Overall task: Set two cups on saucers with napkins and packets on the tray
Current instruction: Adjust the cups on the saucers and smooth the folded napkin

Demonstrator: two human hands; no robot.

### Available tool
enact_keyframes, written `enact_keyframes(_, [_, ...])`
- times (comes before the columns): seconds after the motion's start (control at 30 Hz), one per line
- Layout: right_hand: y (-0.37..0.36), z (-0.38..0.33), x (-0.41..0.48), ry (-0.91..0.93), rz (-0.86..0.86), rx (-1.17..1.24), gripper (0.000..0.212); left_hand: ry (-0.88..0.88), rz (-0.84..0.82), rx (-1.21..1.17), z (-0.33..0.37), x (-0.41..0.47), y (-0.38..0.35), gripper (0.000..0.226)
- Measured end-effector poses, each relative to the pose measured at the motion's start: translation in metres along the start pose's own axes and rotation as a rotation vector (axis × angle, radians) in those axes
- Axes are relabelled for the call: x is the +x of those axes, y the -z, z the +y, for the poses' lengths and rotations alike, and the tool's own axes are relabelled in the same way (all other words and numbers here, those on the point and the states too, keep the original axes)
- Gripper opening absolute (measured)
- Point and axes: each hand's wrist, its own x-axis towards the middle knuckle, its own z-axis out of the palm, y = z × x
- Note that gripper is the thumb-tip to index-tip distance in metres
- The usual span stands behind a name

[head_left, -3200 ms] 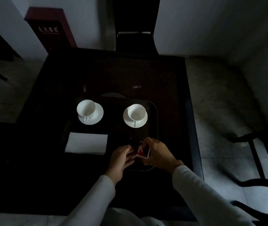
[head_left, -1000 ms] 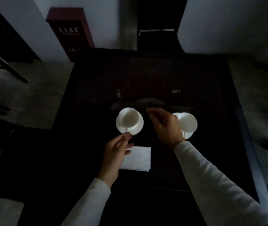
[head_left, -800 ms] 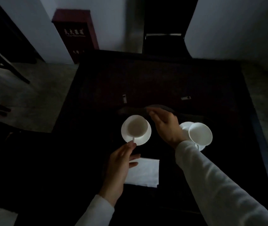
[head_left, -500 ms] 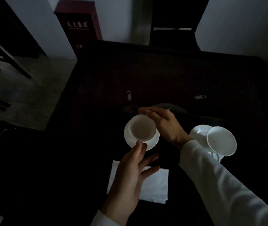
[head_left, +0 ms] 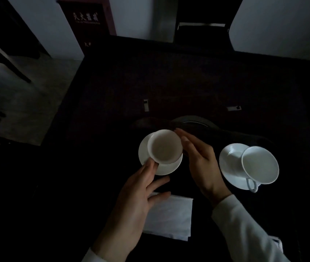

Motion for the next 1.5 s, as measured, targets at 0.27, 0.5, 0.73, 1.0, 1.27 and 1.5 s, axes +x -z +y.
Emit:
enact_keyframes(0.27, [-0.007,0.009,-0.039,0.053,0.025,0.093,0.032,-0.038,0.073,0.135,0.01,0.008,0.004,0.041])
enact_keyframes(0.5, [-0.008,0.002,-0.014,-0.005,0.071,0.087,0.046,-0.027,0.173,0.201,0.006,0.003,-0.003,0.045])
enact_keyframes(0.73, [-0.01,-0.002,0.01,-0.119,-0.075,0.127,0.041,0.031,0.114,0.22,0.003,0.003,-0.019,0.045])
enact_keyframes(1.0, [-0.018,0.003,-0.025,-0.063,0.017,0.171,0.037,-0.031,0.096,0.305,0.001,0.01,-0.008,0.043])
enact_keyframes(1.27, [-0.041,0.006,-0.062,-0.01,0.057,0.218,0.043,-0.076,0.103,0.346,0.009,0.032,0.007,0.038])
enact_keyframes(1.5, [-0.053,0.01,-0.071,-0.017,0.088,0.267,0.051,-0.056,0.072,0.399,0.015,0.051,0.017,0.04])
